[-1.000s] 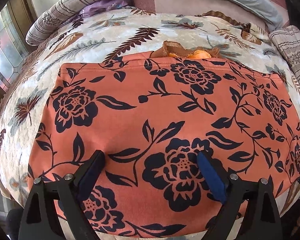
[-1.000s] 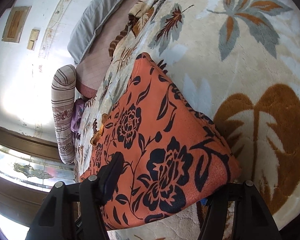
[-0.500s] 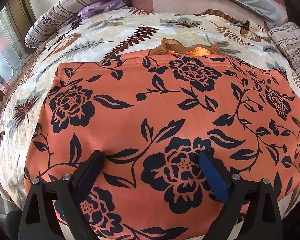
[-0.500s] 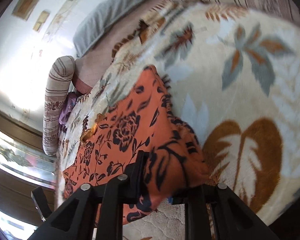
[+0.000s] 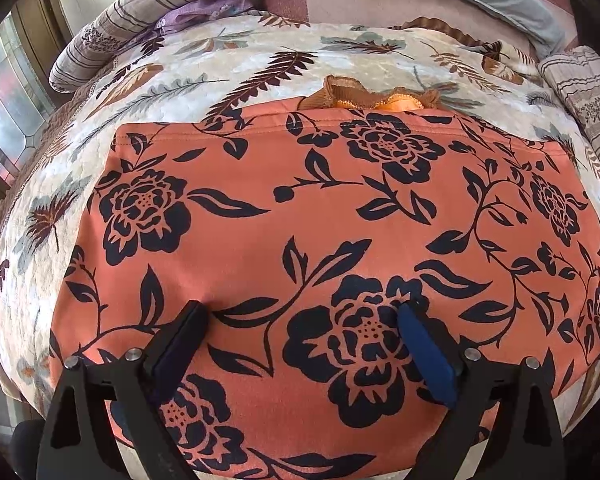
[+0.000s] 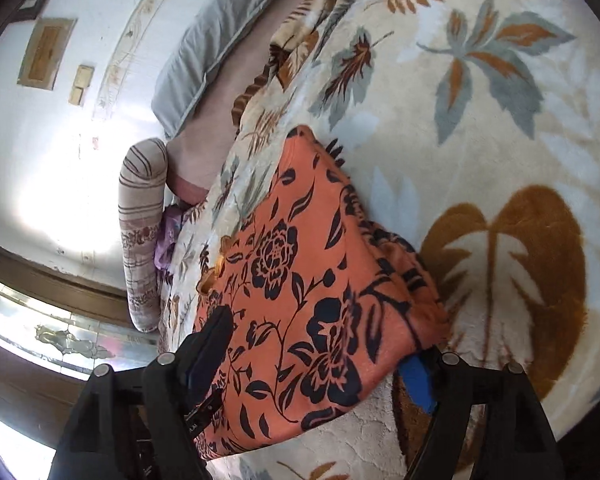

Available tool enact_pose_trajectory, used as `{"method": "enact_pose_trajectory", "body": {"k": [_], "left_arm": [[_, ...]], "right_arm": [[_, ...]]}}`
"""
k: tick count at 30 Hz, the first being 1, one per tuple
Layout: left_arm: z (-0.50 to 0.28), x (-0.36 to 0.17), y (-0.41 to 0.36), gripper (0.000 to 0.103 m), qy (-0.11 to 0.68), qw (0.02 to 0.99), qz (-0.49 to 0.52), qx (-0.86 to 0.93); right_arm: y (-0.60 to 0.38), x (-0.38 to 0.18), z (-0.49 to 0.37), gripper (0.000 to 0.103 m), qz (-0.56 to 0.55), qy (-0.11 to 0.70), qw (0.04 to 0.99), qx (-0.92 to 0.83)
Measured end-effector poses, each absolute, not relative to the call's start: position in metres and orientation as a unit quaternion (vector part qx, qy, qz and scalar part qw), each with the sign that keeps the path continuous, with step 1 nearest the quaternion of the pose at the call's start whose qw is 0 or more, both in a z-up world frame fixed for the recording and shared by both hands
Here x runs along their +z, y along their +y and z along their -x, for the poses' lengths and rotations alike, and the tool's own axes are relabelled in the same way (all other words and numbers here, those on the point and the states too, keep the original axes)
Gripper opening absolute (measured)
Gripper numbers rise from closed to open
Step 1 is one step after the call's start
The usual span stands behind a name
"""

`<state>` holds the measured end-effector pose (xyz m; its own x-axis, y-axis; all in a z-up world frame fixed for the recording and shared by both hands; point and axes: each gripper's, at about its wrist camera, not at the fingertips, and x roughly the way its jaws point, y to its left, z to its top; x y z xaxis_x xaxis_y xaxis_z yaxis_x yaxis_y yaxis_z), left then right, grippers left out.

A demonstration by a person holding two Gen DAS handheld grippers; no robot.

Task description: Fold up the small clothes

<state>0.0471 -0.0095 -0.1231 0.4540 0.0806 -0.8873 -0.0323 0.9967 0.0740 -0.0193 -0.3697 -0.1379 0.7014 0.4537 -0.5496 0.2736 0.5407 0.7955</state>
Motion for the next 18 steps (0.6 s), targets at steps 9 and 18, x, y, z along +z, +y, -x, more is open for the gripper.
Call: {"method": "enact_pose_trajectory", "body": {"k": [9, 18], "left_arm": [[-0.048, -0.123, -0.009, 0.097, 0.523, 0.852, -0.023, 0.032], [-0.048, -0.123, -0.011, 0.097, 0.524, 0.851, -0.023, 0.033]], "right_arm": [[-0.366, -0.15, 0.011, 0.034, -0.47, 0.411, 0.781, 0.033], [-0.371, -0.154, 0.007, 0.04, -0.484, 0.402, 0.775, 0.055]]}}
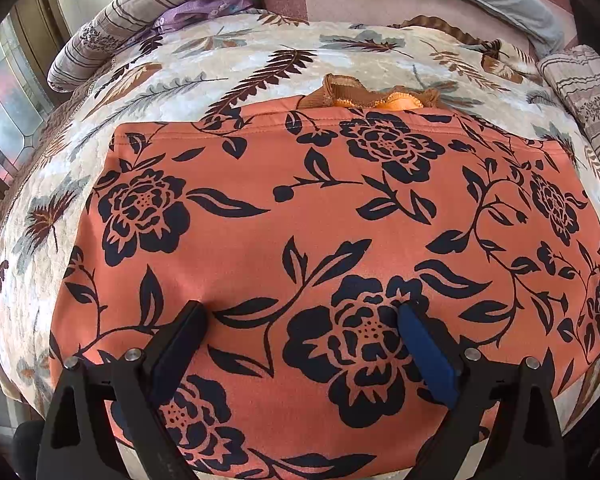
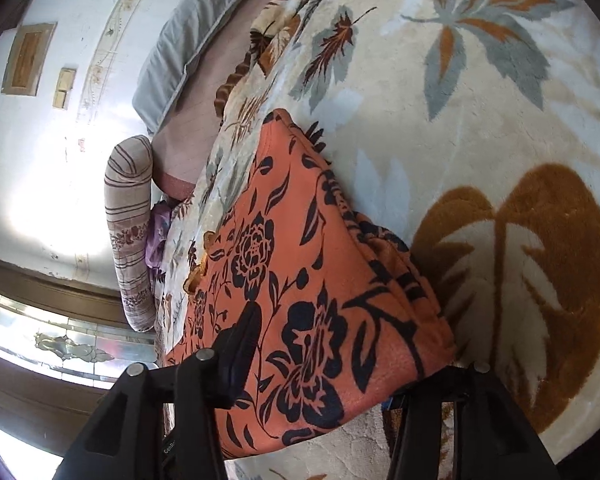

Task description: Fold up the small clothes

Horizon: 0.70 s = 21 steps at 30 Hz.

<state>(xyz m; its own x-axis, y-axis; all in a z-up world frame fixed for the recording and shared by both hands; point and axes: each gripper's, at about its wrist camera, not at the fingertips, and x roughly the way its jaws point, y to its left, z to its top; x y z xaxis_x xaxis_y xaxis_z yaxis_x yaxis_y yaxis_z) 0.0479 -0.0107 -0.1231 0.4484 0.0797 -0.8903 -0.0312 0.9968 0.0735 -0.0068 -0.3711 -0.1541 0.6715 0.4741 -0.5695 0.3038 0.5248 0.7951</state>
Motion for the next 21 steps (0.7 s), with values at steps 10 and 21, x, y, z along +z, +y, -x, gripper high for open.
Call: {"method": "enact_pose_trajectory", "body": {"k": [10, 21], "left_arm": [[-0.04, -0.121, -0.011, 0.097, 0.52, 0.853, -0.029, 0.03], [-0.039, -0.127, -0.009, 0.101, 0.51, 0.859, -0.034, 0.026]], "right_arm": [[-0.374, -0.159, 0.005, 0.035, -0.486, 0.409, 0.771, 0.047], [-0.362, -0.14, -0.004, 0.015, -0.407, 0.429, 0.806, 0.039]]}}
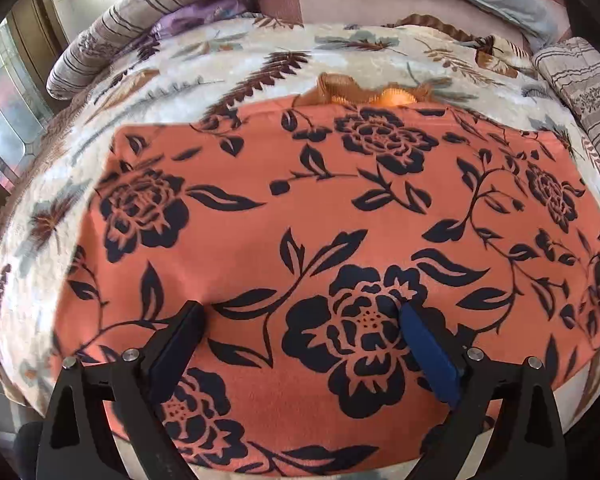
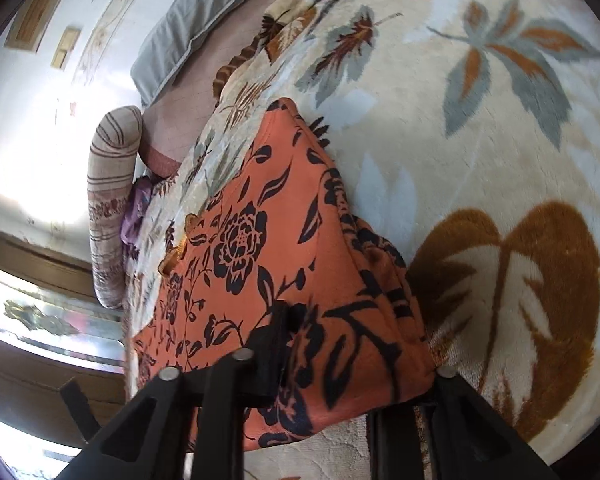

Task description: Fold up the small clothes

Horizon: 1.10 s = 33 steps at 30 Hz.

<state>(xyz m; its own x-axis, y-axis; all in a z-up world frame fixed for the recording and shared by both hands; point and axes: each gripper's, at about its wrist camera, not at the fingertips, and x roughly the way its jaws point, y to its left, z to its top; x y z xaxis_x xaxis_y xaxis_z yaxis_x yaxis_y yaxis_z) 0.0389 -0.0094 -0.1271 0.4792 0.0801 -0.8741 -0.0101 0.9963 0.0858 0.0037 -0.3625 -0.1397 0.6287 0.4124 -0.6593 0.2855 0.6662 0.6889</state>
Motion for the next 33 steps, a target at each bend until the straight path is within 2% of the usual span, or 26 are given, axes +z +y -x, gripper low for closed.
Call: {"method": "enact_pose_trajectory", "body": {"k": [2, 6, 8, 10, 11, 12, 13, 14, 15, 17, 19, 20, 21, 22, 23, 24, 26, 28, 30, 33], "left_arm": [[-0.039, -0.127, -0.008, 0.101, 0.509, 0.859, -0.037, 0.023], [-0.04, -0.127, -0.008, 0.101, 0.51, 0.859, -0.039, 0.021], [-0.04, -0.126, -0.009, 0.101, 0.511, 0.858, -0.039, 0.024], [-0.038, -0.119, -0.005, 0.1, 0.513, 0.858, -0.03, 0.017], [-0.036, -0.112, 0.0, 0.1, 0.512, 0.859, -0.021, 0.017], [-0.032, -0.105, 0.004, 0.1, 0.504, 0.864, -0.009, 0.02], [-0.028, -0.098, 0.009, 0.1, 0.492, 0.87, 0.003, 0.022], [-0.024, -0.091, 0.012, 0.1, 0.48, 0.877, 0.009, 0.026], [-0.023, -0.087, 0.014, 0.1, 0.473, 0.88, 0.012, 0.031], [-0.026, -0.095, 0.011, 0.1, 0.478, 0.878, 0.012, 0.028], [-0.038, -0.13, 0.001, 0.102, 0.528, 0.848, -0.024, 0.025], [-0.035, -0.13, -0.001, 0.103, 0.499, 0.865, -0.039, 0.026], [-0.033, -0.126, -0.003, 0.103, 0.498, 0.866, -0.043, 0.029], [-0.032, -0.12, -0.001, 0.103, 0.503, 0.863, -0.031, 0.029], [-0.031, -0.113, 0.002, 0.102, 0.503, 0.864, -0.014, 0.025], [-0.029, -0.107, 0.005, 0.102, 0.497, 0.868, -0.005, 0.02], [-0.024, -0.099, 0.009, 0.102, 0.474, 0.88, -0.013, 0.032], [-0.03, -0.118, 0.01, 0.102, 0.509, 0.86, -0.026, 0.032], [-0.028, -0.12, 0.016, 0.103, 0.5, 0.866, -0.023, 0.013], [-0.022, -0.097, 0.044, 0.1, 0.496, 0.867, 0.047, -0.002]], "right_arm": [[-0.357, -0.118, 0.001, 0.011, -0.375, 0.41, 0.831, 0.025], [-0.335, -0.071, 0.015, 0.01, -0.279, 0.37, 0.886, 0.008], [-0.337, -0.101, 0.003, 0.014, -0.27, 0.422, 0.865, -0.004], [-0.358, -0.143, -0.001, 0.015, -0.372, 0.459, 0.807, 0.014], [-0.373, -0.153, 0.009, 0.023, -0.439, 0.427, 0.79, 0.03], [-0.38, -0.157, 0.014, 0.033, -0.469, 0.411, 0.781, 0.038], [-0.384, -0.158, 0.017, 0.039, -0.489, 0.399, 0.775, 0.046], [-0.386, -0.158, 0.017, 0.055, -0.5, 0.391, 0.771, 0.053], [-0.385, -0.156, 0.017, 0.066, -0.506, 0.382, 0.771, 0.059], [-0.379, -0.149, 0.013, 0.07, -0.494, 0.378, 0.781, 0.061], [-0.373, -0.15, 0.006, 0.07, -0.487, 0.387, 0.78, 0.059], [-0.371, -0.152, 0.003, 0.066, -0.484, 0.391, 0.781, 0.056], [-0.37, -0.152, 0.001, 0.049, -0.475, 0.398, 0.784, 0.046], [-0.369, -0.151, -0.001, 0.038, -0.465, 0.407, 0.786, 0.036], [-0.368, -0.148, -0.003, 0.029, -0.45, 0.416, 0.79, 0.032], [-0.367, -0.144, -0.002, 0.025, -0.434, 0.42, 0.797, 0.031], [-0.363, -0.136, -0.003, 0.023, -0.402, 0.427, 0.81, 0.022], [-0.359, -0.134, -0.006, 0.02, -0.382, 0.431, 0.817, 0.013], [-0.35, -0.123, -0.01, 0.015, -0.353, 0.432, 0.83, 0.006], [-0.319, -0.078, -0.013, 0.012, -0.284, 0.396, 0.873, 0.022]]}}
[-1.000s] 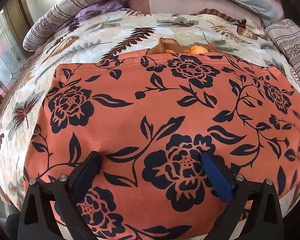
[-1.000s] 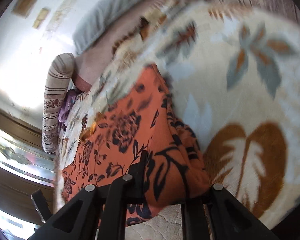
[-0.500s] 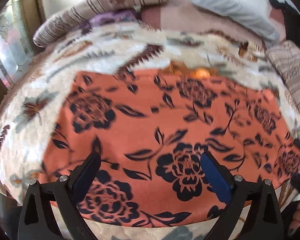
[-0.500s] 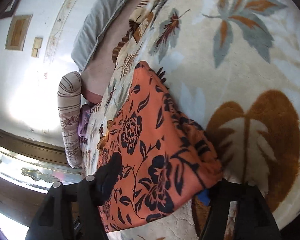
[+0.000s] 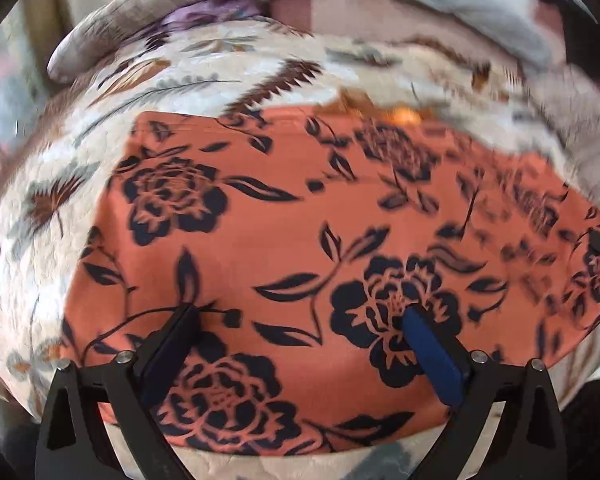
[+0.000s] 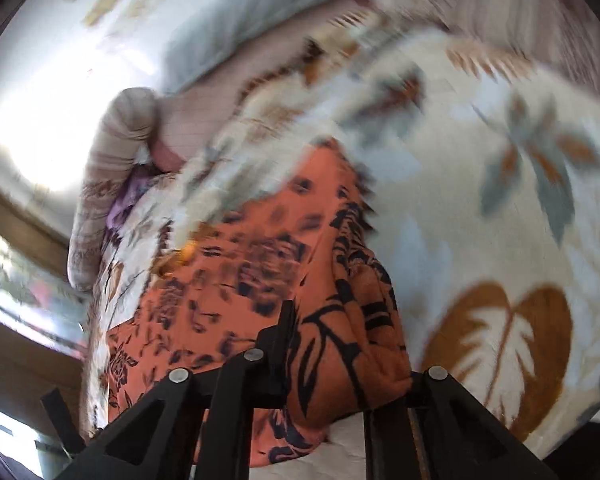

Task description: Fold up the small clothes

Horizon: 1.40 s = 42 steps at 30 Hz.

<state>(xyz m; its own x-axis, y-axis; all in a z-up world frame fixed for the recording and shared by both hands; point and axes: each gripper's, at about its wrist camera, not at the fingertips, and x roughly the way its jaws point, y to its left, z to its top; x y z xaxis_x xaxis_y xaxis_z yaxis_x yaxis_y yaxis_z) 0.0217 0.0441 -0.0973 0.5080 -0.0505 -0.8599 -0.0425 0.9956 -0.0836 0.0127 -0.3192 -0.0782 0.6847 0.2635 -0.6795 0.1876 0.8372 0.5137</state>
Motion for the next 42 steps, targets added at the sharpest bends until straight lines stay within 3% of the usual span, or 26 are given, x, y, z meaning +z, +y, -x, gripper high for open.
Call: {"method": "enact_pose_trajectory", "body": {"k": [4, 7, 10, 12, 15, 20, 26, 28, 31, 33, 34, 36, 42], "left_arm": [[0.002, -0.06, 0.115, 0.1, 0.434, 0.893, 0.109, 0.049], [0.025, -0.051, 0.179, 0.1, 0.406, 0.896, 0.139, 0.115], [0.039, -0.068, 0.232, 0.1, 0.41, 0.881, 0.17, 0.165], [0.044, -0.086, 0.254, 0.1, 0.423, 0.865, 0.196, 0.183], [0.05, -0.103, 0.264, 0.1, 0.441, 0.852, 0.218, 0.18], [0.044, -0.098, 0.261, 0.1, 0.429, 0.861, 0.225, 0.156], [0.044, -0.094, 0.272, 0.1, 0.419, 0.861, 0.247, 0.151], [0.045, -0.097, 0.276, 0.1, 0.421, 0.857, 0.255, 0.151], [0.049, -0.098, 0.28, 0.1, 0.421, 0.855, 0.263, 0.153], [0.053, -0.095, 0.28, 0.1, 0.414, 0.859, 0.263, 0.148], [0.053, -0.093, 0.279, 0.1, 0.411, 0.861, 0.263, 0.142], [0.051, -0.086, 0.273, 0.1, 0.411, 0.865, 0.264, 0.12], [0.045, -0.041, 0.225, 0.1, 0.398, 0.881, 0.254, 0.018]], "right_arm": [[-0.237, -0.006, -0.015, 0.012, -0.178, 0.331, 0.923, 0.086], [-0.151, 0.017, -0.008, 0.012, -0.099, 0.306, 0.934, 0.155], [-0.063, -0.012, -0.005, 0.012, -0.033, 0.338, 0.913, 0.224], [-0.012, -0.061, -0.01, 0.012, 0.011, 0.39, 0.885, 0.253], [0.011, -0.116, -0.013, 0.012, 0.014, 0.448, 0.856, 0.26], [-0.007, -0.082, -0.021, 0.011, -0.039, 0.436, 0.858, 0.269], [0.006, -0.011, -0.008, 0.011, -0.075, 0.352, 0.883, 0.3], [0.029, -0.029, -0.001, 0.011, -0.027, 0.365, 0.879, 0.307], [0.058, -0.103, -0.004, 0.014, 0.055, 0.452, 0.842, 0.291], [0.055, -0.106, 0.009, 0.015, 0.053, 0.412, 0.861, 0.293], [0.055, -0.101, 0.014, 0.024, 0.052, 0.403, 0.861, 0.306], [0.052, -0.097, 0.016, 0.058, 0.034, 0.409, 0.849, 0.334], [-0.009, -0.093, 0.036, 0.061, -0.071, 0.4, 0.854, 0.325]]}}
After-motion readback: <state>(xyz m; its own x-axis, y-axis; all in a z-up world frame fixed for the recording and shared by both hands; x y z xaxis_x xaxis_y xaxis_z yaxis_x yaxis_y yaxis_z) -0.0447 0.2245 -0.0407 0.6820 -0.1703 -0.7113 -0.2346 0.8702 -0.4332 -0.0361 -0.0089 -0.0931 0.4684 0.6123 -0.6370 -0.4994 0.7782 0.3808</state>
